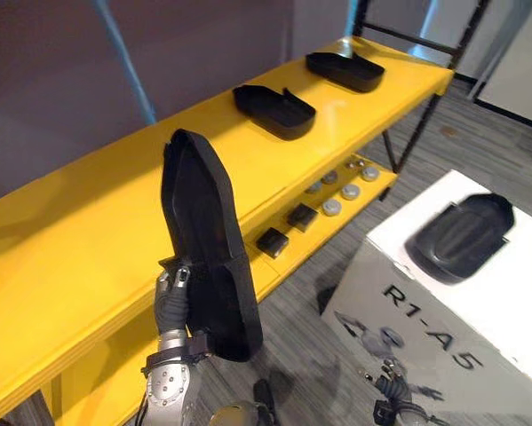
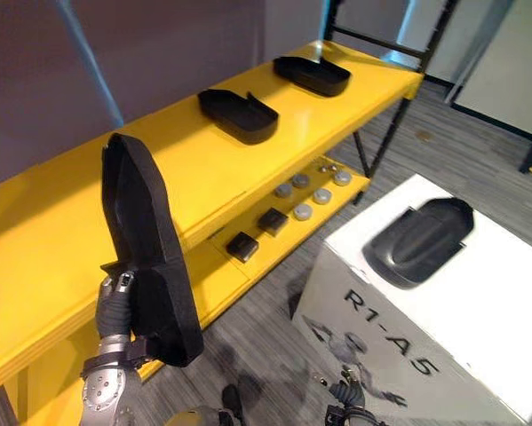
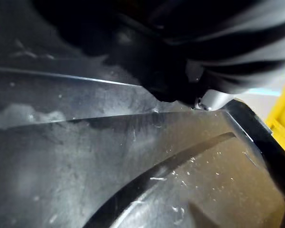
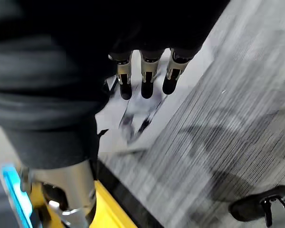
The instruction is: Walk over and take plastic housings, then place them on the shelf
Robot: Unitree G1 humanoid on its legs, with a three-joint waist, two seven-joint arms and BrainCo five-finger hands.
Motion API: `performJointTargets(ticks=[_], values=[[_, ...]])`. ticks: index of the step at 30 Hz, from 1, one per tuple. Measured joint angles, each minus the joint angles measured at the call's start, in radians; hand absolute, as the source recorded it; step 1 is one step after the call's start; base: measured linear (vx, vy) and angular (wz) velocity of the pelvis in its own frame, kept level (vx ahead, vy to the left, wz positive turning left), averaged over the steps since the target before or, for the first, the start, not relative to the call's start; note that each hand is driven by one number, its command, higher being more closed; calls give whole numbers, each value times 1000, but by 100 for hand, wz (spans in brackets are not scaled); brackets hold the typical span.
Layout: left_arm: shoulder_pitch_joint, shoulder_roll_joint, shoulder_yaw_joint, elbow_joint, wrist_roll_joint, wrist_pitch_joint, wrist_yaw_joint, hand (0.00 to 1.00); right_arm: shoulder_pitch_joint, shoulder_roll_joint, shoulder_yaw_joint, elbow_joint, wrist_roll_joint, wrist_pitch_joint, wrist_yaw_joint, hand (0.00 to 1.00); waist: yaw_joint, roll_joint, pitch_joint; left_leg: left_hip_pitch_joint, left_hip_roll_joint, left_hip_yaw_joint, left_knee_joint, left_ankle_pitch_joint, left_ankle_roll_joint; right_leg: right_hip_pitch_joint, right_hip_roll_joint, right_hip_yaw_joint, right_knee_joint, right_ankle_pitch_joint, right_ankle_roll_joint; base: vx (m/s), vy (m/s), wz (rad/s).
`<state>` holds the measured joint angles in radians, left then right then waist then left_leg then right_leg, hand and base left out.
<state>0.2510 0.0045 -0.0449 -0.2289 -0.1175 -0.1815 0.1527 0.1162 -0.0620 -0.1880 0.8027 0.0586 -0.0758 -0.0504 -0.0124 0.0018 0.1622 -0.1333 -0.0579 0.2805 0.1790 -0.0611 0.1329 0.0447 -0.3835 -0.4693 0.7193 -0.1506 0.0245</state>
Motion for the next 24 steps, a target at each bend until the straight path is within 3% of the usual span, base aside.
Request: performJointTargets(ticks=[1, 2, 4, 6, 8, 10, 11, 12, 13, 15, 24], values=[[-10, 10, -7, 9, 0, 0, 1, 100, -1, 0, 7, 0, -4, 0, 0, 0, -6, 3, 4, 17, -7, -25, -15, 4, -3, -31, 44, 71, 17, -32, 9, 219, 79, 123], [-24, 20, -19, 29, 3, 0, 4, 100, 18, 0, 14, 0, -8, 1, 0, 0, -20, -2, 6, 61, -31, -75, -46, 9, -4, -83, 122, 189, 10, -89, 21, 184, 45, 98], [-27, 18, -36, 35, 3, 0, 10, 100, 30, -1, 15, -1, -8, 1, -1, 0, -29, -8, 5, 91, -68, -121, -55, 9, -3, -138, 183, 294, -57, -130, 32, 247, 43, 99], [-40, 16, -68, 36, 3, 0, 16, 100, 45, 1, 22, -10, -5, 2, -1, 0, -30, -5, 7, 114, -97, -182, -57, 12, 1, -197, 233, 394, -141, -132, 35, 217, -1, 97], [-45, 13, -90, 35, 3, -1, 18, 100, 66, 5, 36, -53, -8, 4, -2, 0, -23, -9, 2, 142, -106, -220, -72, 10, -1, -202, 254, 437, -216, -127, 35, 163, -30, 83], [-44, 13, -104, 20, 3, -2, 17, 100, 87, 26, 37, -94, -8, 4, -3, 0, -2, -32, -17, 162, -120, -253, -80, -9, -26, -186, 239, 421, -285, -111, 15, 167, -78, 58], [-44, 9, -103, 12, 3, -2, 17, 100, 90, 35, 38, -102, -7, 5, -2, 0, 8, -48, -29, 164, -123, -253, -58, -50, -26, -154, 220, 397, -326, -53, 22, 229, -189, 32], [-39, 0, -99, 12, 3, -2, 17, 100, 89, 41, 42, -113, -7, 8, -2, 0, 21, -43, -40, 163, -79, -178, -9, -122, -37, -112, 228, 375, -368, -29, 55, 192, -170, 26], [-40, -1, -100, 11, 3, -2, 17, 100, 92, 44, 45, -121, -7, 8, -2, 0, 23, -41, -47, 163, -42, -106, 12, -144, -69, -92, 237, 369, -391, -25, 52, 245, -239, 12], [-39, -12, -103, 11, 3, -3, 14, 100, 95, 54, 53, -129, -7, 10, -2, 0, 27, -40, -88, 162, 0, -56, 63, -136, -79, -36, 259, 345, -458, -19, 43, 213, -159, 18], [-41, -11, -139, 7, 74, -1, 21, 100, 88, 58, 93, -116, -16, 10, 0, 0, 27, -39, -129, 236, 26, -61, 14, -136, -91, 71, 303, 351, -576, 7, 8, 175, -47, 3]])
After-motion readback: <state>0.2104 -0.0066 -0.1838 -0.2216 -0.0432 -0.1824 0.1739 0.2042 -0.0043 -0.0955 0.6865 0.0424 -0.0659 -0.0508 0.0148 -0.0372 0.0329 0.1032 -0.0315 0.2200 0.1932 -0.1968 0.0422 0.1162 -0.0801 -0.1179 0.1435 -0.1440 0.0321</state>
